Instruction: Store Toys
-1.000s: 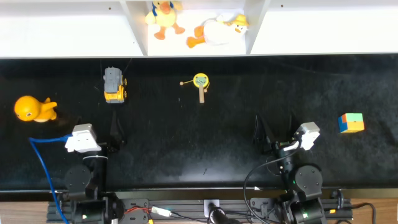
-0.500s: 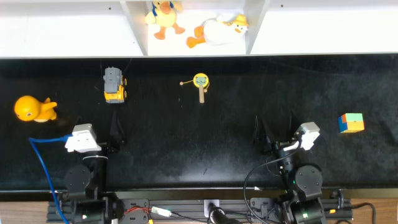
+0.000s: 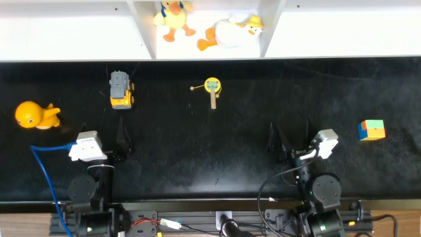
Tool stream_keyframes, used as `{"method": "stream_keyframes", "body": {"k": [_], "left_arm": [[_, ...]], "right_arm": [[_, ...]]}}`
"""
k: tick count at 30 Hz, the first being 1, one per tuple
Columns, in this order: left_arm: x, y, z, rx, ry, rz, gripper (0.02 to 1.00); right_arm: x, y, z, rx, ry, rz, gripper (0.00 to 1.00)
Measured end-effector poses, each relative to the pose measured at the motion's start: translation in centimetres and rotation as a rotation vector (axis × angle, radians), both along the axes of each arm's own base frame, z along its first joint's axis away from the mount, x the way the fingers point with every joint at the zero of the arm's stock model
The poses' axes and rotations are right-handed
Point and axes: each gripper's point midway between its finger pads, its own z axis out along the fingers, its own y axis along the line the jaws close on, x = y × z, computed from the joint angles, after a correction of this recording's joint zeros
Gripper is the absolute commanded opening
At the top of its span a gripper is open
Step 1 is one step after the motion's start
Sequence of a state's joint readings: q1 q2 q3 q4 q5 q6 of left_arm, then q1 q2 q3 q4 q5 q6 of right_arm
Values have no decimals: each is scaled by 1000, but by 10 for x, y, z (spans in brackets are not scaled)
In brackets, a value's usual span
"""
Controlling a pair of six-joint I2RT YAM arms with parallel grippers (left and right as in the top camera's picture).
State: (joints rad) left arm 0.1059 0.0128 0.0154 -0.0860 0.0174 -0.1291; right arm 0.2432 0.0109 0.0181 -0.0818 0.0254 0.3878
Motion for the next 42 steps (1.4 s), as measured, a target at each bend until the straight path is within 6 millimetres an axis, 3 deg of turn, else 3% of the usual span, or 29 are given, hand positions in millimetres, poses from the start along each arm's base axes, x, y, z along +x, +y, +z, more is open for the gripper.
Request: {"method": "stream_keyframes", "body": {"k": [22, 28, 32, 35, 42], "left_arm": [[0, -2, 1, 1, -6, -14, 998], [1, -7, 12, 7, -44, -43, 998], [-7, -3, 17, 1, 25, -13, 998], [-23, 11, 41, 8, 83, 74, 996], [-71, 48, 151, 82, 79, 316, 996]], "right_arm": [[0, 0, 0, 1, 0, 0, 996], [0, 0, 0, 0, 0, -1, 996], [0, 0, 0, 1, 1, 0, 993], [0, 0, 0, 0, 0, 0, 993], [0, 0, 0, 0, 0, 0, 996]]}}
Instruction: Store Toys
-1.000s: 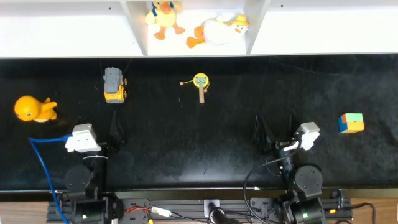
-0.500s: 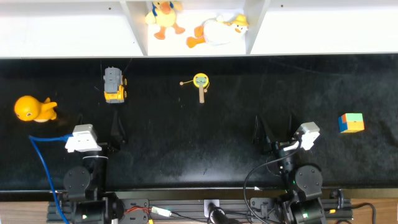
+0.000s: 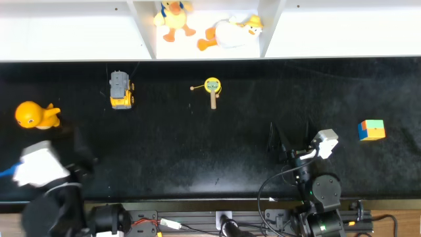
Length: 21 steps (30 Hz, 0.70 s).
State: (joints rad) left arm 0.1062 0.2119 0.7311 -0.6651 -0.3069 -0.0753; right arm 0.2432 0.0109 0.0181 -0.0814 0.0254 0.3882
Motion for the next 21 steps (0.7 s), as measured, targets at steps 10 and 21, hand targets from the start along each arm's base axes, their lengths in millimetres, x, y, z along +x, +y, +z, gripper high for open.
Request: {"method": "stream_keyframes", "body": {"k": [10, 21], "left_arm": [[-30, 38, 118, 176, 76, 242, 991], [-25, 52, 131, 245, 260, 309, 991]], "right_arm": [[0, 0, 0, 0, 1, 0, 993], [0, 0, 0, 0, 0, 0, 993]]}}
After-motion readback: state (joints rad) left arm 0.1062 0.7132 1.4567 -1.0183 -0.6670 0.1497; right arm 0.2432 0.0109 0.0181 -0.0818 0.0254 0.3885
